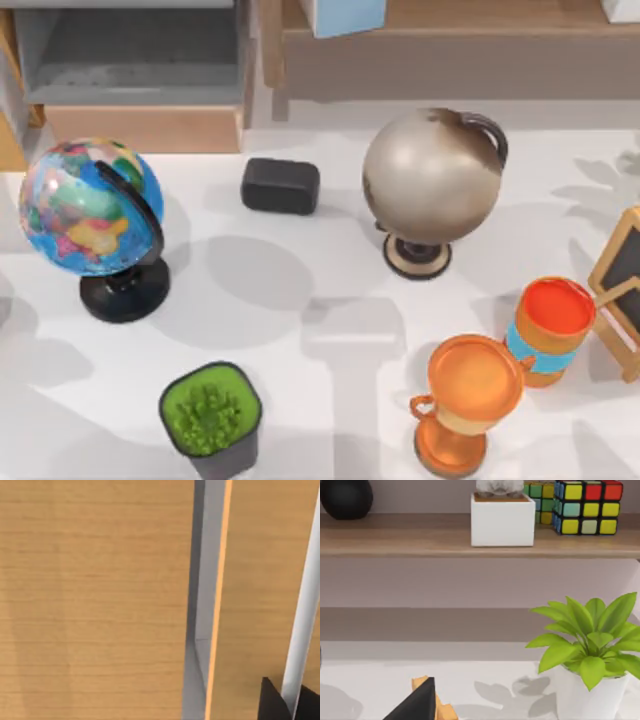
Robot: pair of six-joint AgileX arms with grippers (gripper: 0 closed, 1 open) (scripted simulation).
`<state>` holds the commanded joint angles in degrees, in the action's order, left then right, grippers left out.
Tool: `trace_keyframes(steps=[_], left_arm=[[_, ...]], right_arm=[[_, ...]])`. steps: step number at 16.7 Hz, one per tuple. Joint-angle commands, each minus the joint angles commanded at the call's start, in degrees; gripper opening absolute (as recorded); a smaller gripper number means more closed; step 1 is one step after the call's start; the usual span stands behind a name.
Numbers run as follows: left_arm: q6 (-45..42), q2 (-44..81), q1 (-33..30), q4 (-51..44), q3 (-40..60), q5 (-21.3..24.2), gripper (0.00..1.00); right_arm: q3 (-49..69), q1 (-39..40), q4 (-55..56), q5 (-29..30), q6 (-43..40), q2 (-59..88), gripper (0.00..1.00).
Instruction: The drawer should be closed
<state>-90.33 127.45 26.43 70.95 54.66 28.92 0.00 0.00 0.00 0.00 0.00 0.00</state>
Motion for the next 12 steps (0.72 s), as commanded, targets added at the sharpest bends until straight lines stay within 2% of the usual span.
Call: trace_keyframes(steps=[7, 12], left_arm=[[0.1, 0.7, -0.5, -1.0, 1.8, -0.5, 0.00], [0.2, 4.6, -2.5, -5.3, 10.3, -2.4, 0.00]], right_arm=[[0.0, 0.0, 0.0, 0.0, 0.0, 0.0, 1.00], [0.0, 0.0, 0.0, 0.0, 0.0, 0.0, 1.00]])
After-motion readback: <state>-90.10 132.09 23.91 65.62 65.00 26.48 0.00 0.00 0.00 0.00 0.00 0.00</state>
